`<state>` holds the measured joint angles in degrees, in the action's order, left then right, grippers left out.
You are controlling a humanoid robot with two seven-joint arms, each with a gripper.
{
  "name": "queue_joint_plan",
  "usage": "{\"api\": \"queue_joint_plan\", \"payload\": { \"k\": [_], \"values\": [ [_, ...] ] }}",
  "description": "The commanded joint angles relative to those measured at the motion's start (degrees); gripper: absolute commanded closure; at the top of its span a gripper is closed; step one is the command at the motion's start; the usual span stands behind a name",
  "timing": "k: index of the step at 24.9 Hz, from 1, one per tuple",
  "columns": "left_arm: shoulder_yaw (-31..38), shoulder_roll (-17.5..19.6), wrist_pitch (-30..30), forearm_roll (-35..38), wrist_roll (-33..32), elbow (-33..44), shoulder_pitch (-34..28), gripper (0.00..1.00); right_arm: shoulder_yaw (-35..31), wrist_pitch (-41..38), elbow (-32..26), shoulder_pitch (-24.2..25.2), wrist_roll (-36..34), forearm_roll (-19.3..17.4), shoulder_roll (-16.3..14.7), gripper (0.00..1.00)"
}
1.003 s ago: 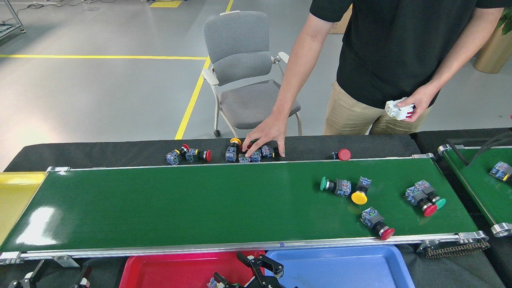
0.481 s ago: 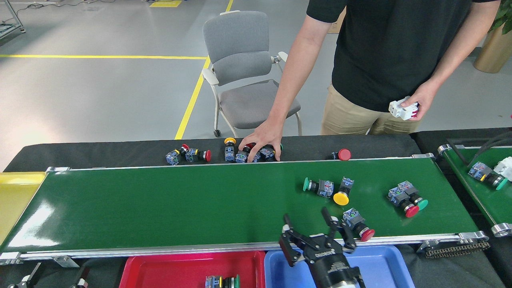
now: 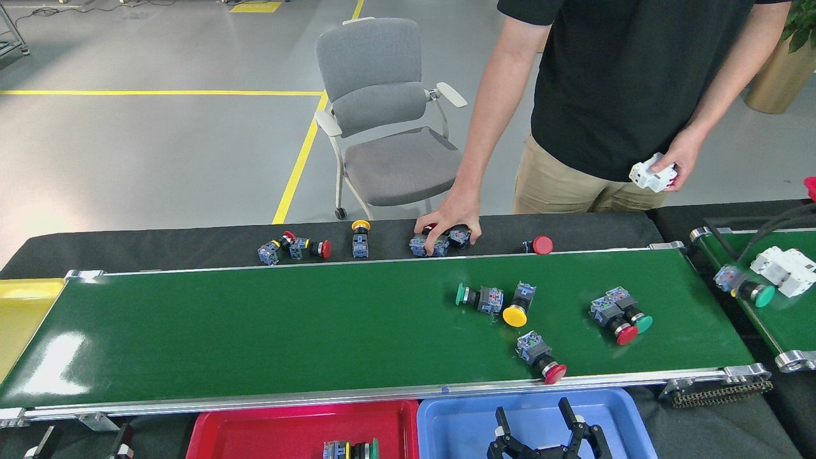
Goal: Pick switch part from conveyor to tray
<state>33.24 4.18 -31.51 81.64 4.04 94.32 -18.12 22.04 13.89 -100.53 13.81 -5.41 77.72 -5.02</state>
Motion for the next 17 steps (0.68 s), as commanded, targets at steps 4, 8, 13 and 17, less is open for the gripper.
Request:
{"api": "queue_joint_plan", "payload": {
  "k": [4,8,13,17],
  "values": [
    [-0.7,0.9,0.0,-0.2,0.2,0.7,0.0,0.0,-0.7,0.3,0.5,-4.1,4.6,-0.3,0.3,0.01],
    [-0.8,1.0,0.0,0.0,0.2,0.8,0.2,0.0,-0.8,0.3,2.6,-7.1,5.1,-0.4,0.3,0.01],
    [-0.9,1.1,-0.1,0.3,0.0,0.6,0.5,0.0,-0.3,0.3,9.6,-13.7,7.6,-0.4,3.4,0.02],
    [-0.9,1.2,-0.1,0.3,0.0,0.5,0.6,0.0,1.3,-1.3,12.0,-16.5,7.9,-0.3,5.3,0.11]
  ]
}}
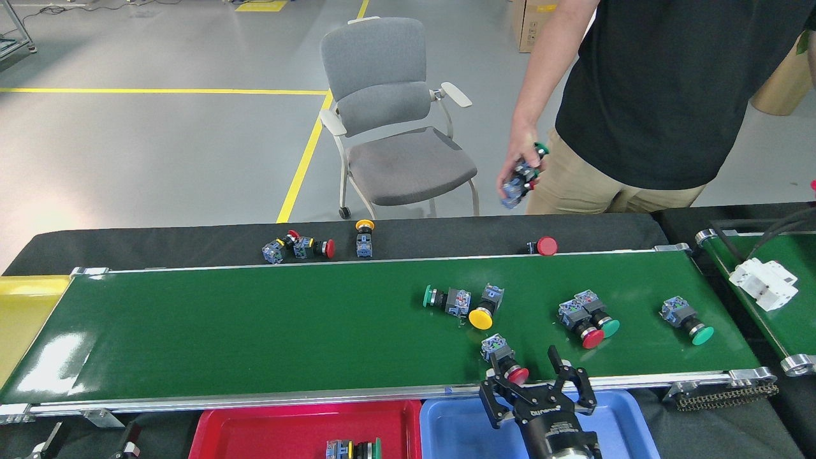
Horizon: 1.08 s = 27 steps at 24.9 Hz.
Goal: Pick switch part from conveyor to tray
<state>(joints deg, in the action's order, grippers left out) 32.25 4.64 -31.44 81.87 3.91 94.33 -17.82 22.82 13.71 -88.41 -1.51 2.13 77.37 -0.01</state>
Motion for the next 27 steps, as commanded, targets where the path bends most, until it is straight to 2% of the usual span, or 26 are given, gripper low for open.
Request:
{"api": "queue_joint_plan", "payload": {
  "k": [1,3,6,7,11,13,17,21,24,26,27],
  "values": [
    [0.1,0.6,-0.2,0.1,0.1,0.5,0.3,0.0,1.1,-2.3,0.3,-1.7,0.5,0.0,0.3,0.21],
    [0.1,0.7,-0.2,0.0,0.1,0.5,0.2,0.0,1.3,-5.2,1.2,-1.7,2.3,0.0,0.3,0.4],
    [0.1,0.7,-0.2,0.1,0.1,0.3,0.3,0.0,1.4,-7.6,2.8,-1.7,3.7,-0.1,0.9,0.41],
    [0.1,0.7,-0.2,0.1,0.1,0.3,0.3,0.0,1.4,-7.7,2.9,-1.7,3.7,-0.1,1.2,0.44],
    [0.1,1.0,-0.2,0.1,0.1,0.3,0.2,0.0,1.3,-9.8,2.8,-1.8,3.7,-0.3,1.1,0.78],
    [0.2,1.1,-0.2,0.1,0.1,0.3,0.2,0.0,1.2,-10.7,2.5,-1.7,3.6,-0.3,1.1,0.85],
    [0.2,1.1,-0.2,0.1,0.1,0.3,0.1,0.0,1.3,-14.8,-1.0,-0.5,3.5,-1.1,0.8,0.87],
    [0.1,1.2,-1.0,0.0,0.1,0.4,0.6,0.0,1.3,-28.3,-8.5,3.8,3.2,-3.1,-0.1,0.87],
    [-0.8,1.6,-4.8,0.2,0.0,0.2,3.0,0.0,1.6,-38.2,-8.8,5.3,3.3,-3.0,-0.1,0.84],
    [-5.6,1.9,-5.7,0.6,-0.7,0.2,6.7,0.0,4.5,-39.3,-7.1,5.4,3.3,-2.8,0.5,0.79],
    [-7.9,1.9,-5.6,0.8,-2.0,0.1,8.2,0.0,5.7,-39.0,-6.4,5.2,3.7,-2.8,1.2,0.72]
  ]
}}
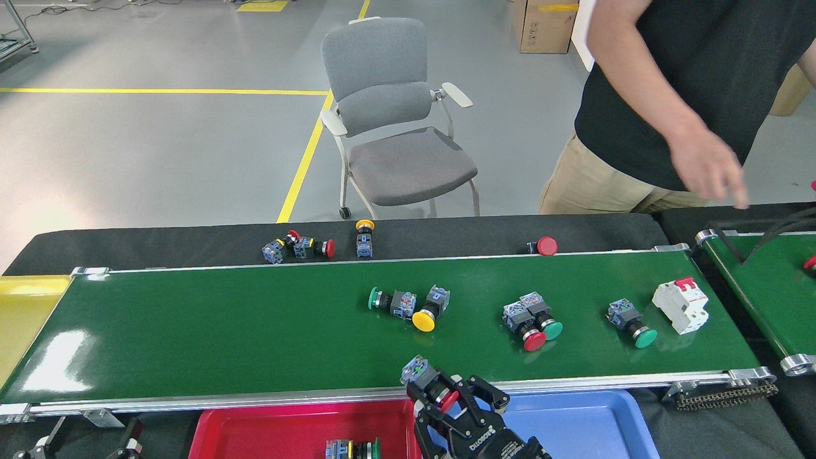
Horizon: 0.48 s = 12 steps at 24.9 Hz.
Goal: Pick switch part from conveyor to tray
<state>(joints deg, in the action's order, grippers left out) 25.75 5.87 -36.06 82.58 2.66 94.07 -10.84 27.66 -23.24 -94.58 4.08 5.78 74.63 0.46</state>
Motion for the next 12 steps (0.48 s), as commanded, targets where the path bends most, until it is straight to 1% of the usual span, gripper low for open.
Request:
{"api": "queue_joint_plan", "payload": {
  "k": [1,2,3,5,7,9,11,12],
  "values": [
    [-3.5,0.6,-0.9,0.4,-2.4,0.4,2.7,0.0,1.8,-1.9,0.6,-0.7,0.1,0.2,1.6,0.59],
    [-5.1,0.5,-0.9,0.5,-3.1,0.3,3.7,0.0,2.0,-1.9,1.2,-0.7,0.1,0.1,1.7,0.33],
    [-6.8,-0.2,-0.7,0.7,-3.8,0.3,4.9,0.0,2.0,-2.2,1.3,-0.7,0.2,0.0,1.8,0.0],
    [-10.5,-0.8,0.1,2.4,-4.0,0.4,6.1,0.0,2.0,-2.4,1.2,-0.7,0.1,-0.1,1.6,0.0],
    [-15.5,-1.3,4.0,5.6,-4.0,-0.3,8.9,0.0,1.9,-2.4,1.2,-0.9,0.1,-0.1,1.6,0.0],
    [-19.9,-1.6,7.8,7.9,-4.0,-3.9,11.8,0.0,1.8,-2.4,1.1,-1.5,0.1,-0.2,1.5,0.0],
    [-23.6,-1.8,11.5,8.7,-4.0,-8.3,15.1,0.0,1.3,-2.2,0.3,-1.7,0.0,-0.4,1.6,0.0],
    [-25.1,-1.9,13.0,8.7,-4.0,-10.8,16.9,0.0,-0.4,-1.8,-1.1,-1.7,-0.1,-0.5,1.6,0.0]
  ]
}}
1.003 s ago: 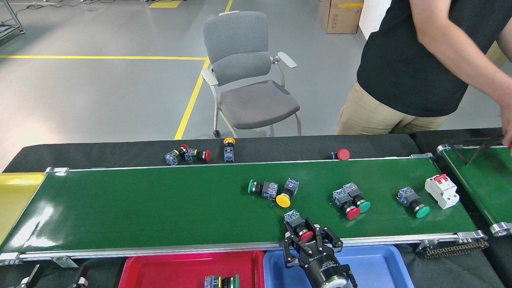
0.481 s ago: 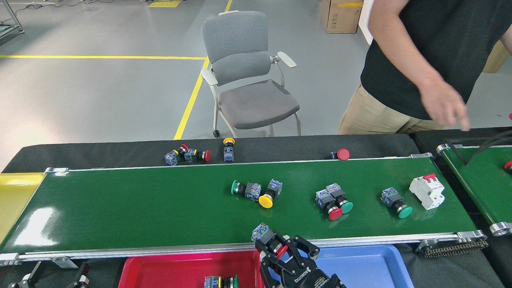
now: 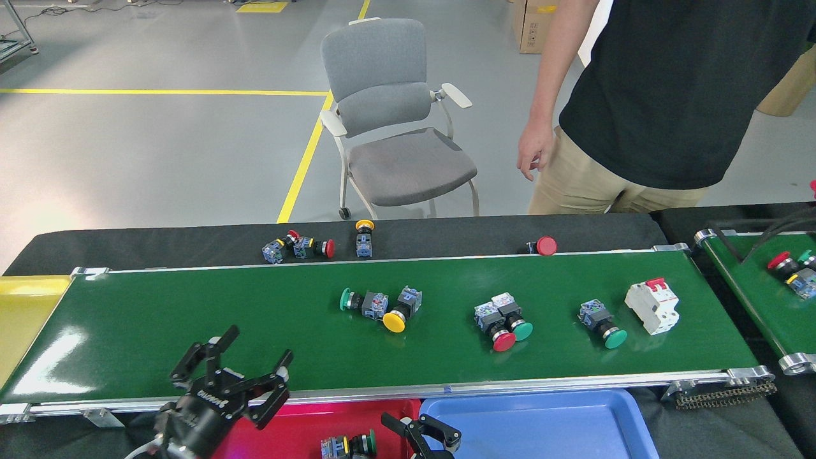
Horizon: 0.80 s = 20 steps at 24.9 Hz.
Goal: Pick switch part from conveyor to tray
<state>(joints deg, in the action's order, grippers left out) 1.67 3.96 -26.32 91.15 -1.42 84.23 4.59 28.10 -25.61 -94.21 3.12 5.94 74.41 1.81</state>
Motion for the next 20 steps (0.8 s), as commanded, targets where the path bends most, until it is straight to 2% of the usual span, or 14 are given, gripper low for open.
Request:
{"api": "queue_joint_plan", "payload": {
  "k": [1,4,7,11,16,20],
  "values": [
    [-2.1,0.0,4.3,0.3,0.1,-3.2,2.9,0.0,-3.8,0.7,-2.6,-0.7,-0.3,-0.3,0.5,0.0],
    [-3.8,-0.4,5.7,0.3,0.1,-7.4,6.6,0.0,-14.0,3.0,-3.4,-0.7,-0.4,-0.3,3.2,0.01],
    [-4.0,-0.6,5.9,0.3,0.1,-9.3,8.3,0.0,-18.3,12.5,-3.4,-0.7,-0.9,-0.2,4.0,0.01],
    [-4.0,-1.6,5.9,0.3,0.1,-13.0,10.8,0.0,-19.5,24.9,-3.4,1.2,-4.0,-0.1,1.0,0.01],
    [-4.0,-1.6,5.9,0.3,0.1,-15.0,11.6,0.0,-19.5,26.8,-6.3,8.4,-5.8,-0.1,-0.6,0.01],
    [-3.9,-1.6,6.8,0.3,0.1,-17.0,11.9,0.0,-19.3,27.0,-6.3,8.2,-5.9,0.4,-0.4,0.01]
  ]
}}
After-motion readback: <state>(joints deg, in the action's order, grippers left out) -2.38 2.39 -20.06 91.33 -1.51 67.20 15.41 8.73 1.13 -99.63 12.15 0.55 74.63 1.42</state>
